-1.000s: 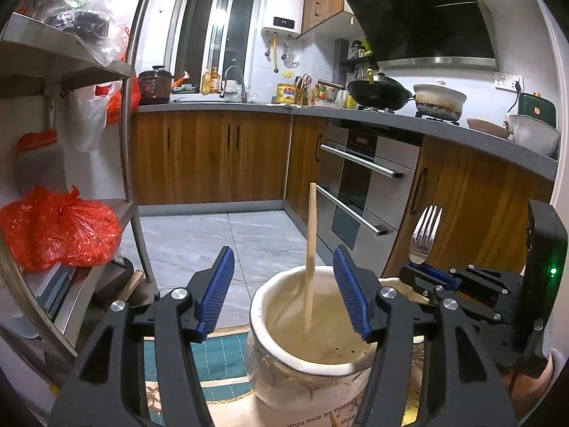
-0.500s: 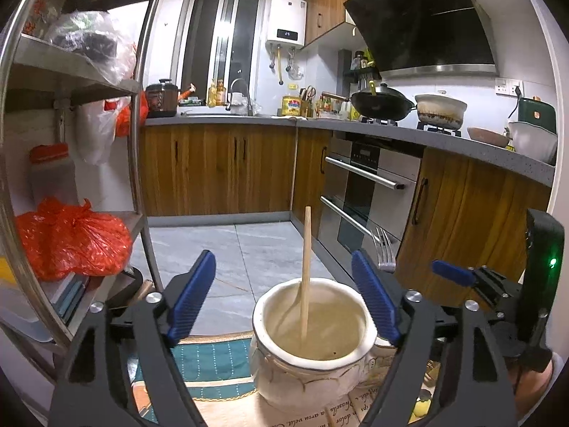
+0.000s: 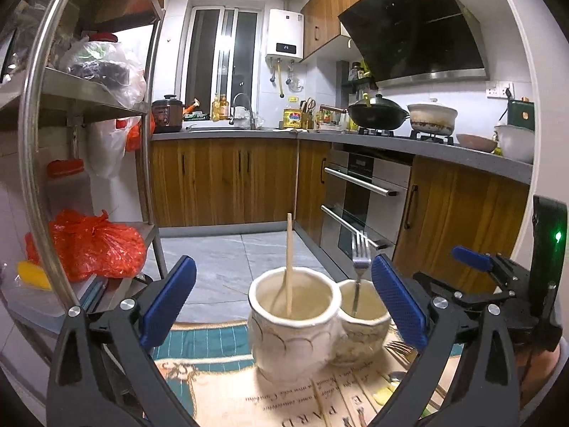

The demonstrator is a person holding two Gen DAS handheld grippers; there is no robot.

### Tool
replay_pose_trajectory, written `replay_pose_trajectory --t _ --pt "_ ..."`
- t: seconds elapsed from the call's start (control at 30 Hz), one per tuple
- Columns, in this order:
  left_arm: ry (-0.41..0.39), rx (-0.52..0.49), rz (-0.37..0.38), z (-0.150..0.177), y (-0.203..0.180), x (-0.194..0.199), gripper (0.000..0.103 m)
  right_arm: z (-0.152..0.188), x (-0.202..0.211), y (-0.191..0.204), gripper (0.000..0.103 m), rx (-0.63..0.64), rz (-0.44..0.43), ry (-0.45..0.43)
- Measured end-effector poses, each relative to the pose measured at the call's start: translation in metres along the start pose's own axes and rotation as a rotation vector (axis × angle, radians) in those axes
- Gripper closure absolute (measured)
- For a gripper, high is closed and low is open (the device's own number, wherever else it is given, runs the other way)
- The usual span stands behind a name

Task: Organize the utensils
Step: 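Move both open tools back over the remaining utensils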

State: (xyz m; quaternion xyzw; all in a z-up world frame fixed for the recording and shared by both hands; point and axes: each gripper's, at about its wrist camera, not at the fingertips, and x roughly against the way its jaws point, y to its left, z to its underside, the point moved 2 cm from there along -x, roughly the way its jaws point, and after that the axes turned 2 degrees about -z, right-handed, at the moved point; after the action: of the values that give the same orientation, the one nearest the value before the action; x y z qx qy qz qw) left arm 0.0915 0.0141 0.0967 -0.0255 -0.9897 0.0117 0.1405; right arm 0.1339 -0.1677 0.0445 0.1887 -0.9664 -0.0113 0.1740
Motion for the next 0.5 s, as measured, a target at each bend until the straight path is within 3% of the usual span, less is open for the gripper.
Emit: replay_pose_trajectory --t 0.27,0.5 --pt "0.044 0.005 0.021 0.022 -0.003 0.022 0.006 0.03 0.028 0.001 0.005 0.013 0.023 0.028" --pt "0.118 0.017 0.035 0.053 -0.002 0.028 0.006 0.057 0.034 -0.021 0.005 -0.048 0.047 0.108"
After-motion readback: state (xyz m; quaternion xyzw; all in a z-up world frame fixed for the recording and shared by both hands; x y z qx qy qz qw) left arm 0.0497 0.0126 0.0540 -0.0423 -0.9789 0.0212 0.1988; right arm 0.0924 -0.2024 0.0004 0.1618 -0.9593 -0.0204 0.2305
